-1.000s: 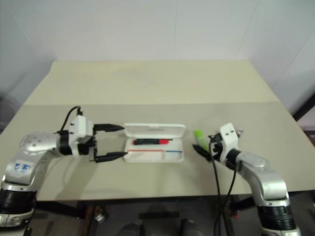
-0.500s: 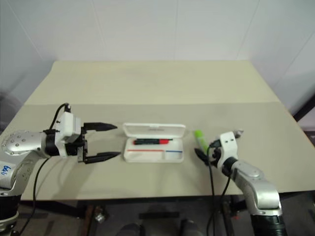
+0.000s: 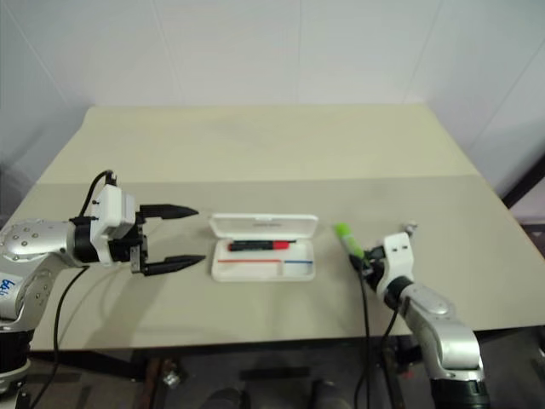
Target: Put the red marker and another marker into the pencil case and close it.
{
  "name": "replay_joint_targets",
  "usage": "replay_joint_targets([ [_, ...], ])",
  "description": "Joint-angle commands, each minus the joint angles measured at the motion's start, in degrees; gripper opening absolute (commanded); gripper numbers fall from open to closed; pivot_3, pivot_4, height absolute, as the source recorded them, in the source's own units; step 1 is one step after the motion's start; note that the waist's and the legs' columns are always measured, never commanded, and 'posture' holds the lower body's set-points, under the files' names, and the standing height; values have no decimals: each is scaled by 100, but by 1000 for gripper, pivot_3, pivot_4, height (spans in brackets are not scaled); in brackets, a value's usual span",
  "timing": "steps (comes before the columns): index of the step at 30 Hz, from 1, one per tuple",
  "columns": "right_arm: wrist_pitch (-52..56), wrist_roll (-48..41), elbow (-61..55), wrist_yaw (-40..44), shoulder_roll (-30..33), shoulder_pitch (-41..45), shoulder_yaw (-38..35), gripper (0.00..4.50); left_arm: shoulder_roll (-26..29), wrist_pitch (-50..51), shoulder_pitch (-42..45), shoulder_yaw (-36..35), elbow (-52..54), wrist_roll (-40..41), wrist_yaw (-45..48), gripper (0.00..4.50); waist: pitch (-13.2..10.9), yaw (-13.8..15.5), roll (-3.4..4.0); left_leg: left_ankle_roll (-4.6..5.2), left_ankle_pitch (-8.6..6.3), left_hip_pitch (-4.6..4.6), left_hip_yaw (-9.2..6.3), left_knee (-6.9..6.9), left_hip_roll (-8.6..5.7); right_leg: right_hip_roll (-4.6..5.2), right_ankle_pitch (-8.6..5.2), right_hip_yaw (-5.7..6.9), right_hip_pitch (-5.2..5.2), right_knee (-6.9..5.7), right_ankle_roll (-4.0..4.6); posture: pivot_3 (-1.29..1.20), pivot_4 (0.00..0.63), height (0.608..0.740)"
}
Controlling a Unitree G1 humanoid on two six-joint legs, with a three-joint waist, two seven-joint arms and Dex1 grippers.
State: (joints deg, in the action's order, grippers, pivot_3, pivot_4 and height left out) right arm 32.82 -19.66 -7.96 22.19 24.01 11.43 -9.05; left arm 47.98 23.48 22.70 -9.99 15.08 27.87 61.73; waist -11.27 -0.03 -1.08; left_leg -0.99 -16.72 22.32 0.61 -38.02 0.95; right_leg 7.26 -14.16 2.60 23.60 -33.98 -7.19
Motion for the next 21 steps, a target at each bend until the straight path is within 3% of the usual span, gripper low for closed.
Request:
replay_joint_targets([
  [1, -540, 67, 250, -113, 11, 439, -322, 1462, -25, -132, 147, 30, 75, 19, -44, 4500, 0, -8, 1, -1, 1, 0, 0, 0, 0, 0, 0, 0, 1, -1, 0, 0, 150, 740],
  [8, -1353, -46, 1031, 315, 294, 1467, -592, 1462, -48, -383, 111, 35, -235, -93, -15, 4500, -5, -27, 9, -4, 3, -1, 2, 9, 2, -2, 0, 0, 6, -3, 0, 0, 150, 740],
  [14, -1803, -271, 1246, 1277, 514, 2392, -418, 1462, -1, -723, -131, -160, -562, -170, -21, 4500, -12, -32, 20, -3, 2, 1, 6, 13, 4, -2, 0, 0, 7, -15, -1, 0, 150, 740],
  [21, -1220, -843, 704, 2707, 702, 3070, 264, 1462, 160, -1041, -561, -464, -845, -233, 24, 4500, -16, -37, 27, -3, 2, 2, 10, 22, 9, -4, 0, 1, 10, -10, -1, 0, 150, 740],
])
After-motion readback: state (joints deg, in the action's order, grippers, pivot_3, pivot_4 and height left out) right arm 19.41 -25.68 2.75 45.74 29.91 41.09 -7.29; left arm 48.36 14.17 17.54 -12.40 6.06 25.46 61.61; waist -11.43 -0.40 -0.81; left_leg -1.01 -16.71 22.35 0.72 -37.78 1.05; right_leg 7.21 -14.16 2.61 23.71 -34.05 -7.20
